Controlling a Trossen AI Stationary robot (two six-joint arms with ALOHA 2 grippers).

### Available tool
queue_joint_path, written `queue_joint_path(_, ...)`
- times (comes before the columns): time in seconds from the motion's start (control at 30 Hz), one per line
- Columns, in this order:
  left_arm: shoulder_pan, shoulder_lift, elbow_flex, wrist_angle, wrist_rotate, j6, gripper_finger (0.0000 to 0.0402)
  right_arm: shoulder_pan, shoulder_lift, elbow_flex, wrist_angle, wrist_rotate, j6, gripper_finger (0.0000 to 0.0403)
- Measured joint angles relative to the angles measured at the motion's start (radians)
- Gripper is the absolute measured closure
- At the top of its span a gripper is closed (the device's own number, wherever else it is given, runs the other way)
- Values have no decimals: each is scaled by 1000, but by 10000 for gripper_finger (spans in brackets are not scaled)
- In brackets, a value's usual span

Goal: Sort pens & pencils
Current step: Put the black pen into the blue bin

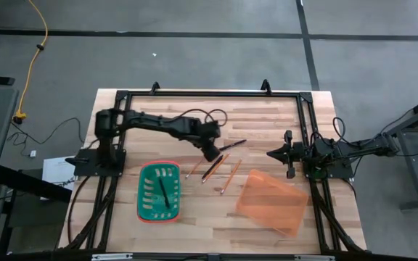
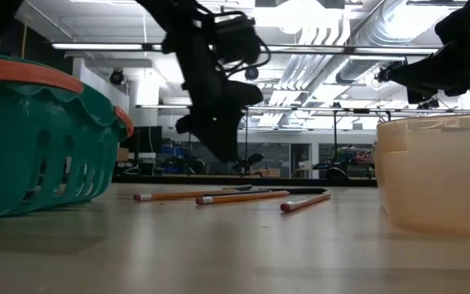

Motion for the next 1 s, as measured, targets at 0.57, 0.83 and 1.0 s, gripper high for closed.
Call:
queue_joint_path(0.57, 87, 124, 101, -2, -38, 62, 275, 0, 18, 0, 0, 2, 0, 403)
queue_joint_path(0.83, 90, 147, 95, 42, -14, 61, 275, 0, 18, 0, 0, 5, 0, 403)
queue_joint_path(1.0, 97, 179, 100, 66, -13, 64, 275, 0, 19, 0, 0, 5, 0, 403)
